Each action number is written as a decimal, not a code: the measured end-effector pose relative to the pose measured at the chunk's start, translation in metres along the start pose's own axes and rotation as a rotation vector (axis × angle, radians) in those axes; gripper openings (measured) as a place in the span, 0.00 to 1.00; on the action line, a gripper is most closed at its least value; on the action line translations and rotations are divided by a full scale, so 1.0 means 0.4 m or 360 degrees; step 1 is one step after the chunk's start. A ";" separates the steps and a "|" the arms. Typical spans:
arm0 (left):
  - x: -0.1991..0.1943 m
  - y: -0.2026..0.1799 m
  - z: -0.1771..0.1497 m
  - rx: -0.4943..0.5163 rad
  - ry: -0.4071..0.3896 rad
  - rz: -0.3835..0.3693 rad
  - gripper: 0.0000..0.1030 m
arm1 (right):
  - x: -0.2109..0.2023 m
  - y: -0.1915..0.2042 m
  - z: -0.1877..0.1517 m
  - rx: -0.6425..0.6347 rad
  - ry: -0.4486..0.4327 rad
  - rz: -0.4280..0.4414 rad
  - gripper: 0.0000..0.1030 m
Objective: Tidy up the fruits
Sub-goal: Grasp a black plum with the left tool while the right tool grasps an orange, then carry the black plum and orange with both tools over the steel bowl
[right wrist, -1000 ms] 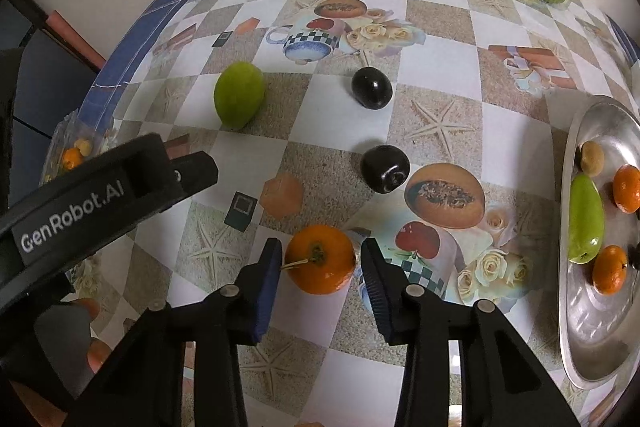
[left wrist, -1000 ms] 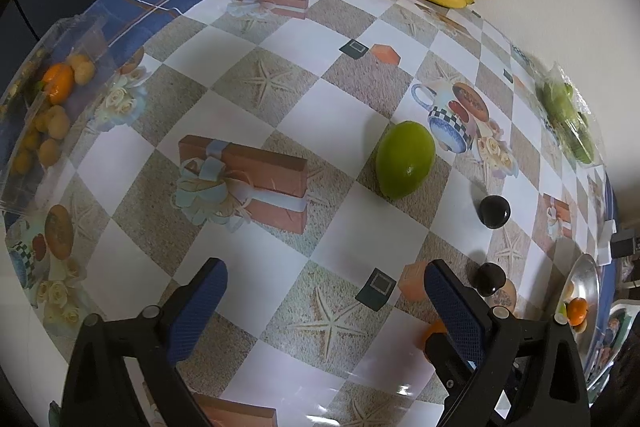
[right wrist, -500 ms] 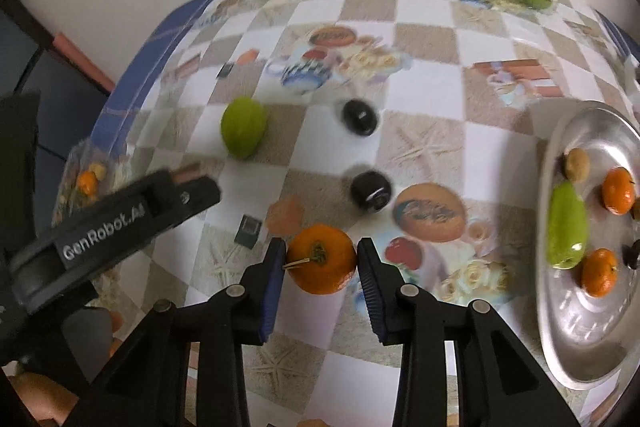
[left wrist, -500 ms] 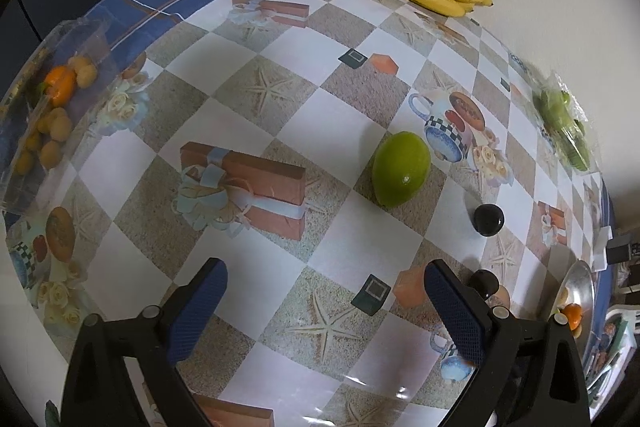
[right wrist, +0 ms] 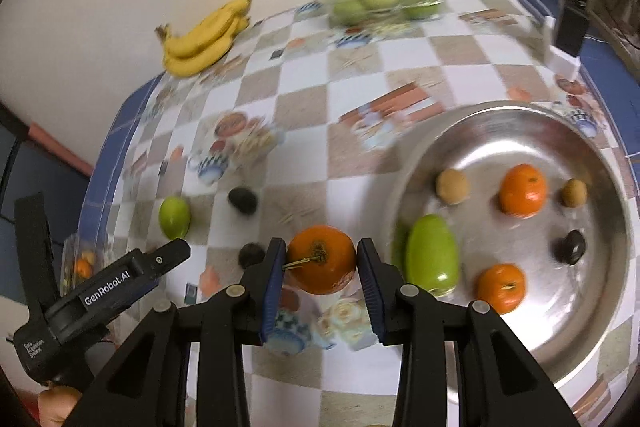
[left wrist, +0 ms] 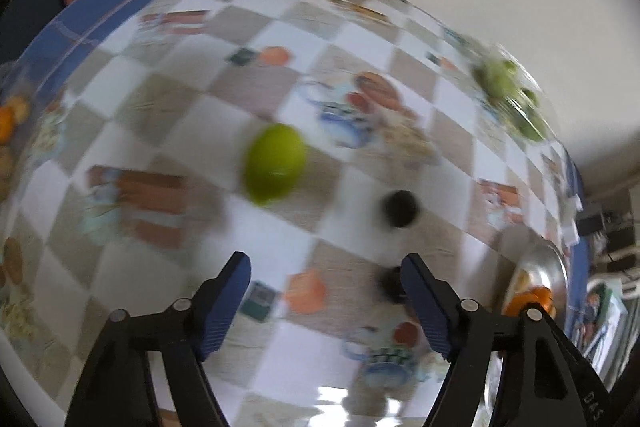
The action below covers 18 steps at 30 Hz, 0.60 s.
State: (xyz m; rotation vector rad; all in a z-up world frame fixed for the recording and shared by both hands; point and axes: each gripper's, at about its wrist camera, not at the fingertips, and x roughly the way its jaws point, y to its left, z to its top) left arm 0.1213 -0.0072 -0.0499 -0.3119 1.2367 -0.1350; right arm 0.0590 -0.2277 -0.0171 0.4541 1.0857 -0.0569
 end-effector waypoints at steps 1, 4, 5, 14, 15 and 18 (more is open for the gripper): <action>0.007 -0.019 -0.001 0.0027 0.0008 -0.0022 0.75 | -0.002 -0.010 0.004 0.0011 -0.0003 -0.0001 0.37; 0.031 -0.061 -0.007 0.0077 0.0045 -0.0054 0.68 | -0.005 -0.028 0.009 0.0017 -0.0002 -0.0005 0.37; 0.044 -0.074 -0.008 0.0097 0.0065 -0.0055 0.67 | -0.001 -0.031 0.010 0.0015 0.0001 -0.0007 0.37; 0.096 -0.111 -0.017 0.0126 0.0133 -0.0062 0.43 | 0.006 -0.056 0.017 0.0031 0.0008 -0.0005 0.37; 0.097 -0.115 -0.017 0.0135 0.0134 -0.0058 0.42 | 0.007 -0.057 0.017 0.0034 0.0010 -0.0003 0.37; 0.102 -0.116 -0.020 0.0133 0.0141 -0.0056 0.40 | 0.006 -0.057 0.018 0.0030 0.0008 0.0001 0.37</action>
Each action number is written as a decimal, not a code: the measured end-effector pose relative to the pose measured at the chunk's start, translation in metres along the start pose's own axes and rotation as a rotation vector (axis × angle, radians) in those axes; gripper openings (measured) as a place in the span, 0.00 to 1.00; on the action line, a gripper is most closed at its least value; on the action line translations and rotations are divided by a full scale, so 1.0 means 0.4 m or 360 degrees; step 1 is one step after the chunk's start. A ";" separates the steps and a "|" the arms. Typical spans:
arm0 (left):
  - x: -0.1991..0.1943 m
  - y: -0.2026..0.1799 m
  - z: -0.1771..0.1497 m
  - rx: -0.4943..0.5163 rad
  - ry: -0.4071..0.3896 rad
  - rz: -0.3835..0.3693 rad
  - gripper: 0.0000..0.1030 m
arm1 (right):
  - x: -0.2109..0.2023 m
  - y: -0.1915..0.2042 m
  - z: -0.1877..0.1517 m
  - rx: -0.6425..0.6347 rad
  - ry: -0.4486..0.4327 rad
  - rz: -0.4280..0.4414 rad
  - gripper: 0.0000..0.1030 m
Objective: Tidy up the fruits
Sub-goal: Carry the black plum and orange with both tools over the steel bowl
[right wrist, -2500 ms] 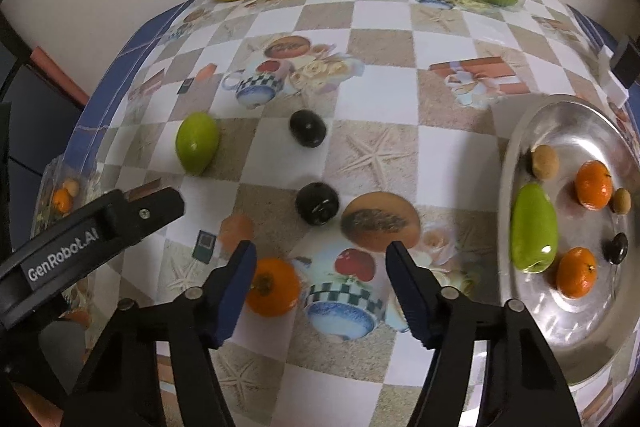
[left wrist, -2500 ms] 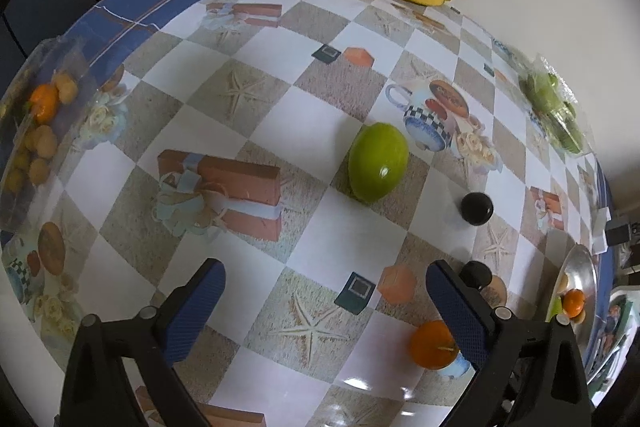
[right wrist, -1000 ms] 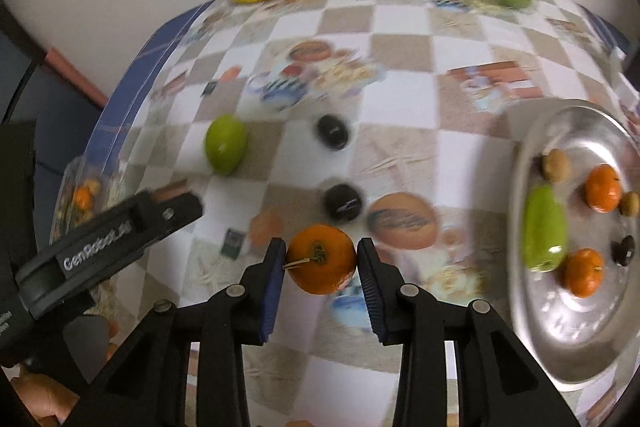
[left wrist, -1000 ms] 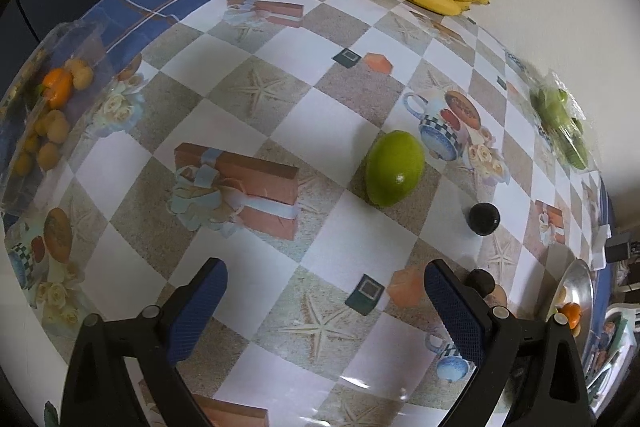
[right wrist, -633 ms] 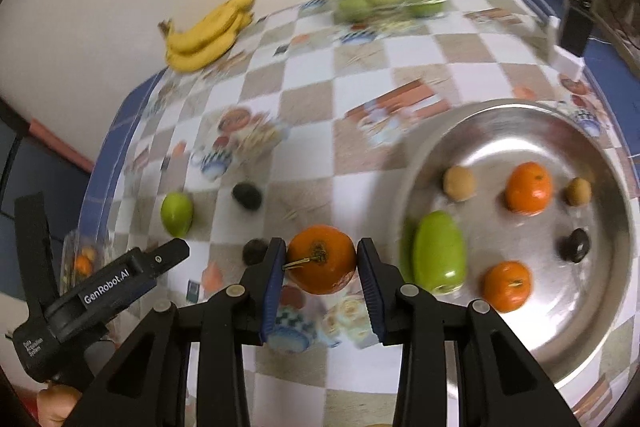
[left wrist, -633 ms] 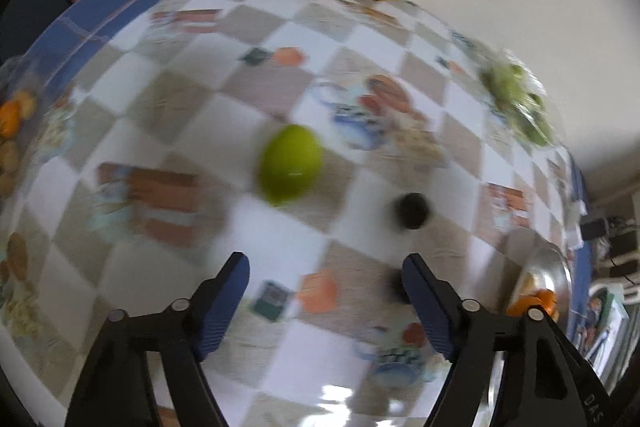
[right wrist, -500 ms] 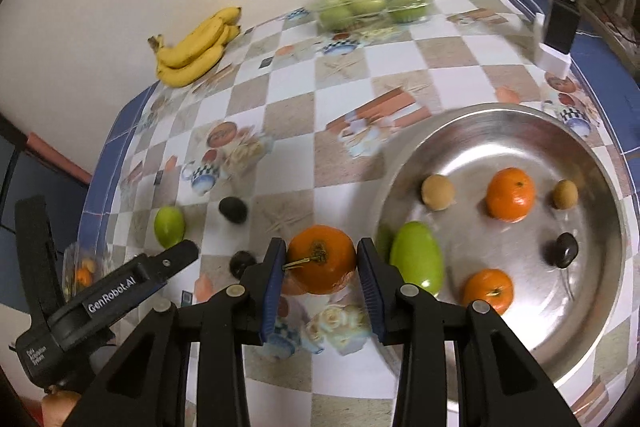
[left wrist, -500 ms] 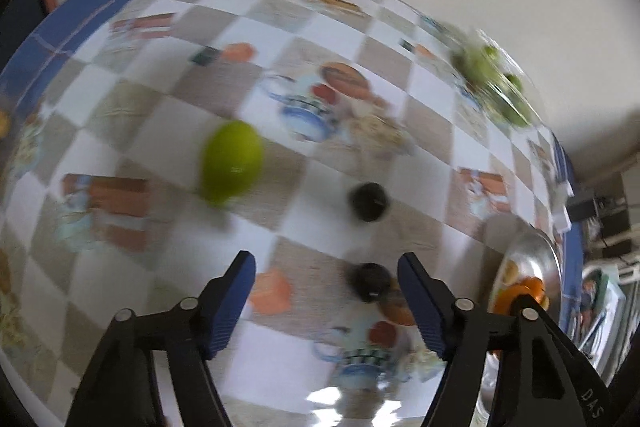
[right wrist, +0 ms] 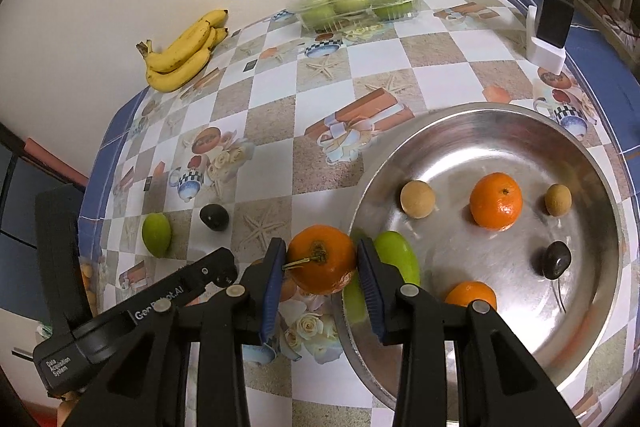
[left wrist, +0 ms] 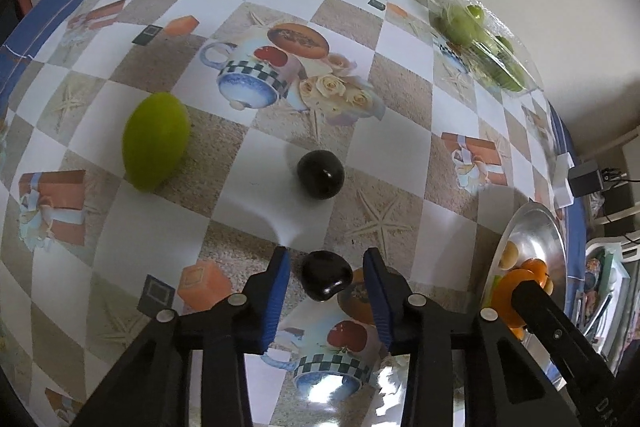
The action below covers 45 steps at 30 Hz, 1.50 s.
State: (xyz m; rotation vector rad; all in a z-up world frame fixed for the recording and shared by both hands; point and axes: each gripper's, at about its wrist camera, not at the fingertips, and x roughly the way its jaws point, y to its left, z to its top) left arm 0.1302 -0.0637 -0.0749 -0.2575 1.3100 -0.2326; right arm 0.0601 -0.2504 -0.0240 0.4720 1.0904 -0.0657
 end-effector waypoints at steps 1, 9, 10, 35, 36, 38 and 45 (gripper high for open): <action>0.003 -0.001 -0.001 0.0001 0.0003 0.0004 0.39 | 0.000 0.000 0.000 -0.0003 -0.0002 0.0003 0.37; 0.009 -0.006 -0.004 -0.0010 0.0003 0.0038 0.29 | -0.005 -0.001 0.001 0.0005 -0.0009 0.0024 0.37; 0.009 -0.006 -0.004 -0.0010 0.0001 0.0038 0.28 | -0.007 -0.001 0.002 0.0007 -0.0013 0.0026 0.37; -0.122 -0.255 -0.083 0.0434 -0.0190 -0.0080 0.27 | -0.110 -0.216 0.020 0.0286 -0.0111 -0.0255 0.37; -0.123 -0.277 -0.094 0.0481 -0.0192 -0.0075 0.27 | -0.117 -0.230 0.019 0.0297 -0.0115 -0.0268 0.37; -0.119 -0.310 -0.114 0.0538 -0.0182 -0.0077 0.27 | -0.131 -0.254 0.017 0.0323 -0.0121 -0.0295 0.37; -0.090 -0.385 -0.173 0.0678 -0.0075 -0.0120 0.27 | -0.145 -0.278 0.010 0.0335 -0.0109 -0.0311 0.37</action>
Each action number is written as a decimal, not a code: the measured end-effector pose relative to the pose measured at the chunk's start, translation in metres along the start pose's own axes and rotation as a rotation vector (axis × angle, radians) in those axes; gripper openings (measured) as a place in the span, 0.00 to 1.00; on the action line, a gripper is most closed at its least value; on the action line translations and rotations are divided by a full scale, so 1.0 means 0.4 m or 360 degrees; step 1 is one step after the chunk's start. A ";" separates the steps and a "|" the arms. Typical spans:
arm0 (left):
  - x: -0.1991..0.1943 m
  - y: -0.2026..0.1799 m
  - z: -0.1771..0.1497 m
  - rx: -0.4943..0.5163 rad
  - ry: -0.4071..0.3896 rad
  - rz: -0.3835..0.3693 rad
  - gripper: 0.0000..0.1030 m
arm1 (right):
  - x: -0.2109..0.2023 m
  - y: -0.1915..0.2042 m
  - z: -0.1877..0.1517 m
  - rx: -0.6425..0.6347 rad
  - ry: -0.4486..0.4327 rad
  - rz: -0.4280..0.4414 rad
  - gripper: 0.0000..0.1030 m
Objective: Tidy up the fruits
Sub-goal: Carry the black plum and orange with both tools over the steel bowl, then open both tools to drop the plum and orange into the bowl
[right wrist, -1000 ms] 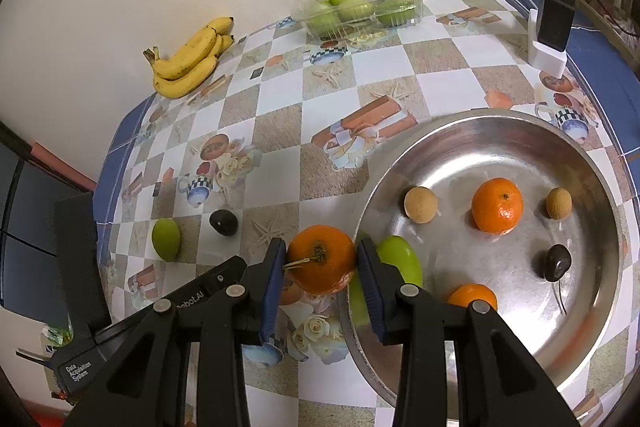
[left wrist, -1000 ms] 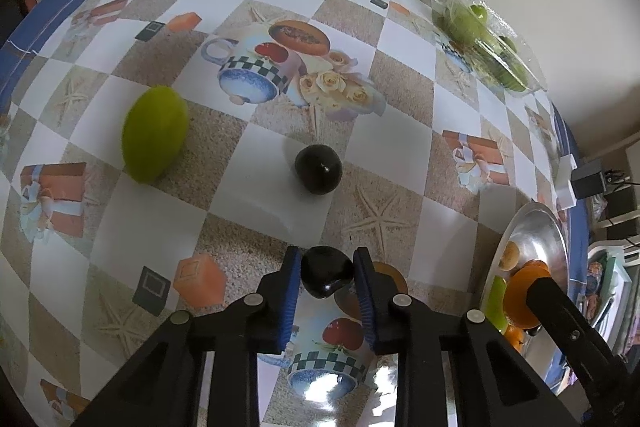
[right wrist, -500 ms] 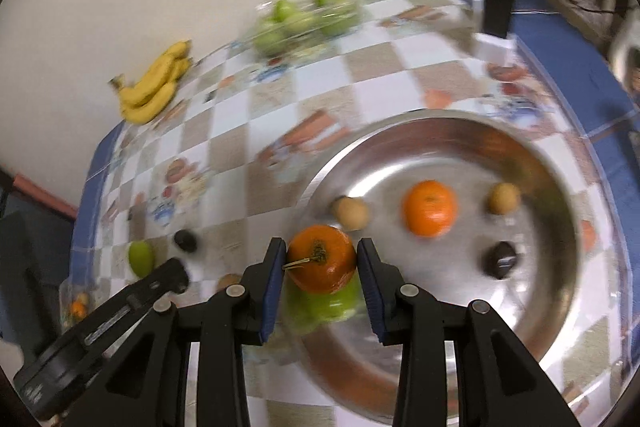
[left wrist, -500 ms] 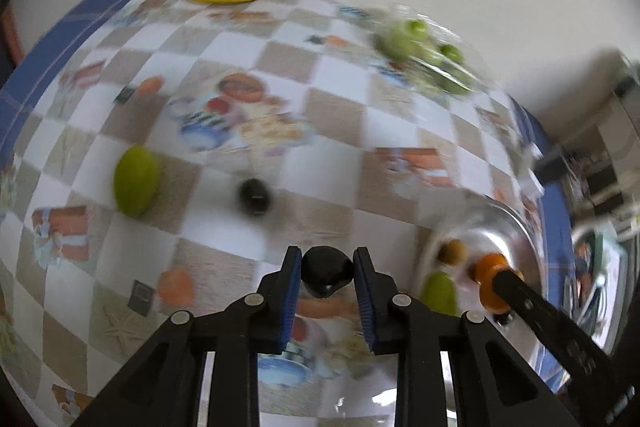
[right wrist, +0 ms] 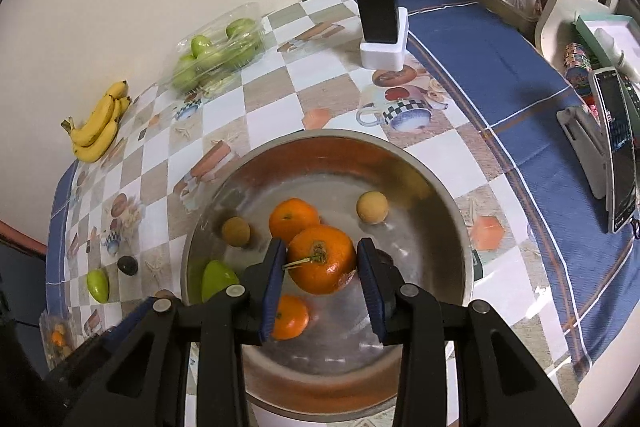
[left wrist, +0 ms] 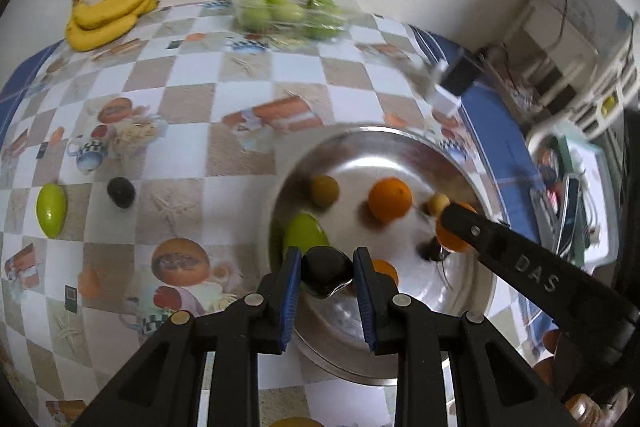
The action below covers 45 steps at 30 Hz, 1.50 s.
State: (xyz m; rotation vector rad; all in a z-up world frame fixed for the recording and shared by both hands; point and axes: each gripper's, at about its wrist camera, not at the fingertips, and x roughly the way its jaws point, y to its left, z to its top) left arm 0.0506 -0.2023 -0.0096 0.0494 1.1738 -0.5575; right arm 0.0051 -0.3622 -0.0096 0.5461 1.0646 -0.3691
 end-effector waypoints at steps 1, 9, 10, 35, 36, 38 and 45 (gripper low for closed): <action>0.004 -0.008 -0.004 0.0021 0.0009 0.0008 0.28 | 0.006 0.002 -0.001 -0.0004 0.0017 0.0003 0.37; 0.039 -0.031 -0.024 0.0079 0.0087 0.0022 0.28 | 0.066 0.008 -0.022 -0.0007 0.0131 0.0007 0.37; 0.043 -0.030 -0.025 0.0075 0.0098 0.0020 0.28 | 0.072 0.007 -0.024 -0.0006 0.0141 0.0004 0.38; 0.100 -0.007 -0.045 -0.0037 0.0237 -0.0002 0.30 | 0.106 -0.003 -0.035 0.0006 0.0218 -0.0051 0.38; 0.100 -0.006 -0.045 -0.0043 0.0236 -0.0001 0.30 | 0.106 -0.005 -0.035 0.0010 0.0218 -0.0048 0.38; 0.098 -0.004 -0.044 -0.0049 0.0234 -0.0001 0.34 | 0.105 -0.007 -0.035 0.0013 0.0219 -0.0045 0.39; 0.079 -0.004 -0.038 -0.0052 0.0200 -0.0021 0.47 | 0.082 -0.008 -0.030 0.0020 0.0178 -0.0043 0.44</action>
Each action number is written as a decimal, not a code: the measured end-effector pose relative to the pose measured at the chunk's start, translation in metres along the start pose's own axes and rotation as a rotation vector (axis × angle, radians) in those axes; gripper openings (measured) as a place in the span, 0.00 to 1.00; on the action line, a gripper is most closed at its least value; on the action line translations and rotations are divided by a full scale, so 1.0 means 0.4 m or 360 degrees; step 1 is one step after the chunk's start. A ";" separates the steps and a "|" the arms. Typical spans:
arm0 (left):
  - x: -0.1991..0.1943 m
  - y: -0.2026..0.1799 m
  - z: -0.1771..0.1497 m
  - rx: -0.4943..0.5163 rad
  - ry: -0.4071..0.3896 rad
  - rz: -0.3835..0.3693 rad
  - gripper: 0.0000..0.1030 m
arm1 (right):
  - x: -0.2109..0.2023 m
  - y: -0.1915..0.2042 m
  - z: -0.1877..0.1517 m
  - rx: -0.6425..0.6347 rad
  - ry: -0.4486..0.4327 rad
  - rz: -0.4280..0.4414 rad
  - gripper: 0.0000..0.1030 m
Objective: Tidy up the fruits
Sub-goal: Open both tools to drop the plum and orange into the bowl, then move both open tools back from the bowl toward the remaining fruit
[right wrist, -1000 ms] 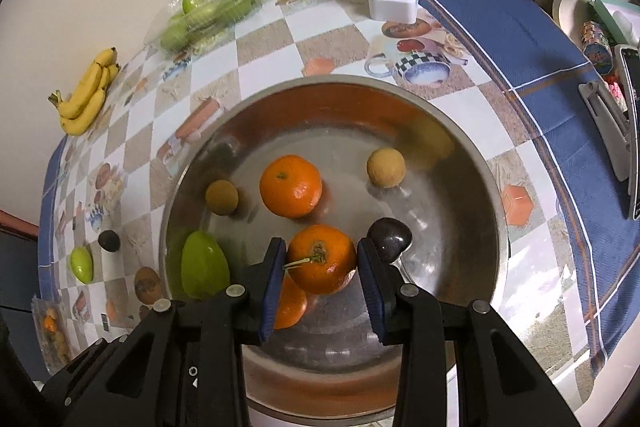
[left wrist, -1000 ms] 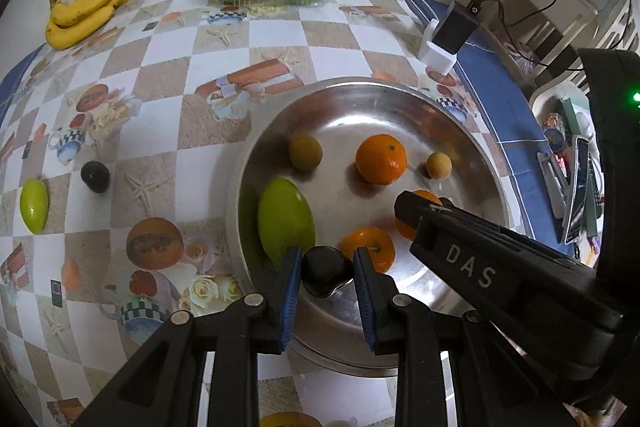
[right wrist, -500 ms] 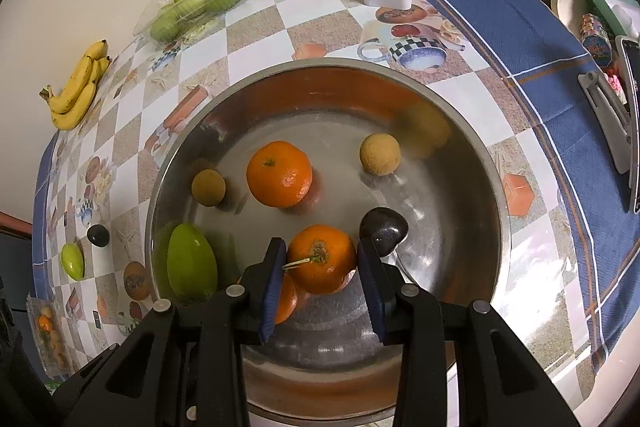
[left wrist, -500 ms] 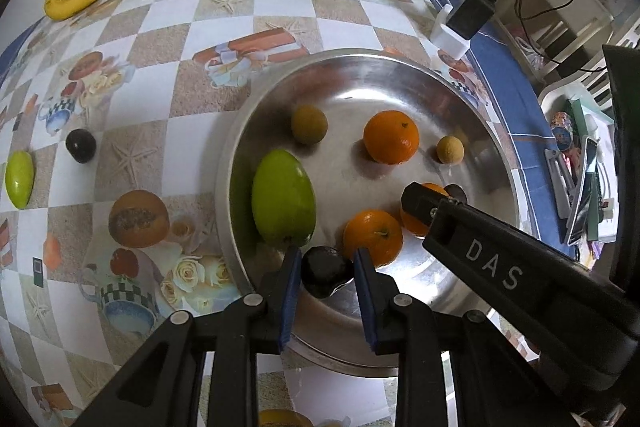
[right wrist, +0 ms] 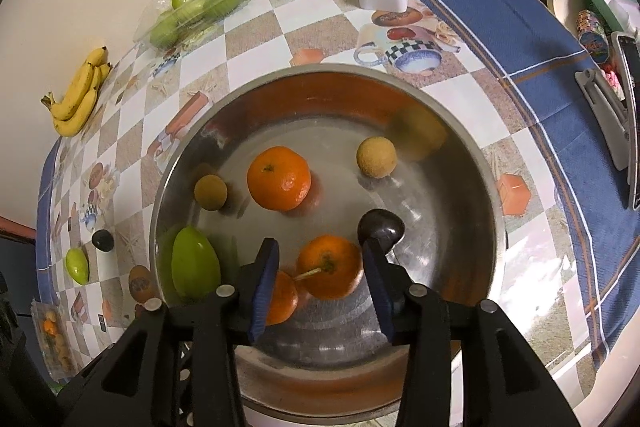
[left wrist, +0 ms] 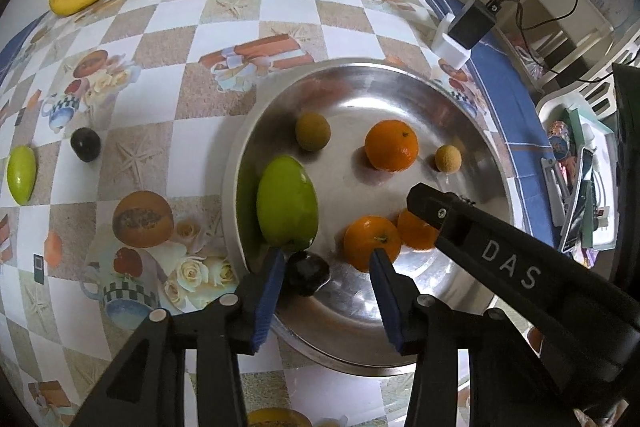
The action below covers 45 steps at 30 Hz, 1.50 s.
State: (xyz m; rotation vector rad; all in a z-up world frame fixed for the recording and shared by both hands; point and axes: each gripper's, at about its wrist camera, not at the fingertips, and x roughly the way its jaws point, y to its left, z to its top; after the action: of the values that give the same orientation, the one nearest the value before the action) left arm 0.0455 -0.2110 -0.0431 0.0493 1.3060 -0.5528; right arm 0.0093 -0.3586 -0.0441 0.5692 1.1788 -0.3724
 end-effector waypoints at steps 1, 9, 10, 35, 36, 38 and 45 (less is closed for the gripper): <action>-0.006 0.000 0.002 -0.0001 -0.0011 -0.0001 0.47 | -0.008 0.001 0.001 -0.0001 -0.0017 0.0000 0.44; -0.038 0.045 0.019 -0.0085 -0.0097 0.0042 0.49 | -0.047 0.007 0.008 -0.0006 -0.0091 0.0002 0.44; -0.041 0.055 0.022 -0.0104 -0.0105 0.0052 0.49 | -0.045 0.007 0.008 -0.0007 -0.0087 0.0001 0.44; -0.075 0.241 0.045 -0.0416 -0.0232 0.0330 0.96 | -0.022 0.069 -0.004 -0.0188 -0.0126 0.0001 0.88; -0.078 0.242 0.046 -0.0414 -0.0242 0.0346 0.96 | -0.022 0.070 -0.004 -0.0189 -0.0126 -0.0001 0.88; -0.083 0.244 0.047 -0.0410 -0.0261 0.0386 1.00 | -0.022 0.071 -0.005 -0.0196 -0.0130 -0.0006 0.88; -0.096 0.258 0.047 -0.0396 -0.0316 0.0481 1.00 | -0.030 0.079 -0.007 -0.0223 -0.0169 -0.0005 1.00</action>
State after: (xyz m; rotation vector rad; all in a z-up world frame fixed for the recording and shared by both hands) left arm 0.0992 -0.1137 -0.0303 -0.0140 1.1380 -0.1319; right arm 0.0206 -0.3319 -0.0264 0.4210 1.0940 -0.3161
